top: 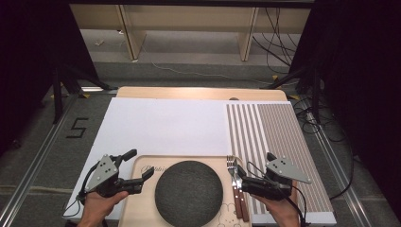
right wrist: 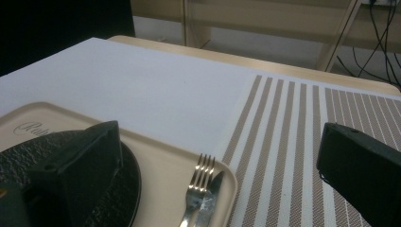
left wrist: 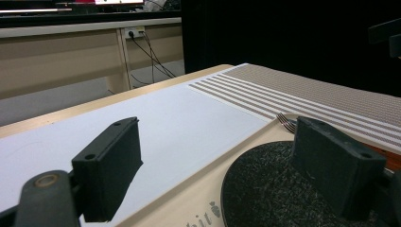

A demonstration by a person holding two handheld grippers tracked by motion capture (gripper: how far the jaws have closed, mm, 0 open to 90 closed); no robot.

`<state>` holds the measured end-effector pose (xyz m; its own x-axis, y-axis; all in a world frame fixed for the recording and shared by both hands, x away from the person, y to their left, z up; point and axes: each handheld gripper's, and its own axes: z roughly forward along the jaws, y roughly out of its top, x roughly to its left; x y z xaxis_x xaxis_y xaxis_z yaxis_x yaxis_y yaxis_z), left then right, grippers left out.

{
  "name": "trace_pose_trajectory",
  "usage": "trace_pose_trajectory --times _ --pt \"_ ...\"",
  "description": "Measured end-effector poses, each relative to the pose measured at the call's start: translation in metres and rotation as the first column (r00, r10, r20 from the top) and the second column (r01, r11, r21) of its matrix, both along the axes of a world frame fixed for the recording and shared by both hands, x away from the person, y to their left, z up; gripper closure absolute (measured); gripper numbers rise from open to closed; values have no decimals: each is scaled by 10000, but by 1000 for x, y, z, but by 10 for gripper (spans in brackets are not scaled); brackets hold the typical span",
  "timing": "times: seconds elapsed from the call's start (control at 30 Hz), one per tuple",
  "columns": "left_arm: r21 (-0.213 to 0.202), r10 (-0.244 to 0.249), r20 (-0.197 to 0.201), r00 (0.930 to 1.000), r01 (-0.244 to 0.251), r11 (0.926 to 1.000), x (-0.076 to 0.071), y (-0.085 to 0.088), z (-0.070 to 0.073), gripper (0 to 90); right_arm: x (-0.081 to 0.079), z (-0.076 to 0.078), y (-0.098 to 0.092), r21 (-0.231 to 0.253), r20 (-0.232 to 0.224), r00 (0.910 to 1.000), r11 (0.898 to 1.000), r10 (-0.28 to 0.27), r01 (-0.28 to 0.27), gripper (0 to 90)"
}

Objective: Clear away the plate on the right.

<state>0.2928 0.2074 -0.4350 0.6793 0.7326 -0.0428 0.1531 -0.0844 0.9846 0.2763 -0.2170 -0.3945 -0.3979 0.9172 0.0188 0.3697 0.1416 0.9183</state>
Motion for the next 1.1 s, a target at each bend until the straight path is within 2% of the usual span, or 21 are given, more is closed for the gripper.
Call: trace_pose_trajectory --times 0.07,0.1,0.13,0.27,0.4,0.47,0.5,0.6,0.67,0.87,1.1 --pt "-4 -1 4 10000 1 10000 0 0 0 163 0 0 -1 -16 270 9996 9999 -100 101 20" --pt "29 24 2 10000 -24 10000 0 0 0 163 -1 0 0 -36 138 9999 10000 -86 86 20" --pt "70 50 -22 10000 -50 10000 -1 1 1 163 -2 0 -2 -37 267 9996 10000 13 -12 21" --pt "43 68 -3 10000 -68 10000 -2 2 1 163 -4 0 -3 39 189 9998 10000 -57 56 21" --pt "-10 64 27 10000 -64 10000 -2 2 1 162 -6 1 -4 211 356 9994 9998 -55 48 21" --pt "-14 63 28 10000 -63 10000 -2 2 1 162 -6 2 -6 85 570 9983 9999 -130 126 21" --pt "-10 56 29 10000 -55 10000 -2 2 1 162 -7 2 -6 211 432 9990 9997 -107 98 22" --pt "1 47 40 10000 -47 10000 -2 2 1 162 -7 2 -7 189 390 9990 9996 -223 216 23" --pt "-35 50 34 10000 -50 10000 -2 1 1 162 -7 2 -7 286 382 9993 9996 -52 41 23" --pt "-19 50 48 10000 -50 10000 -2 2 2 162 -7 2 -6 144 505 9987 9999 -85 77 24" --pt "-7 48 48 10000 -48 10000 -2 1 2 162 -6 1 -7 347 525 9986 9994 -26 8 26"
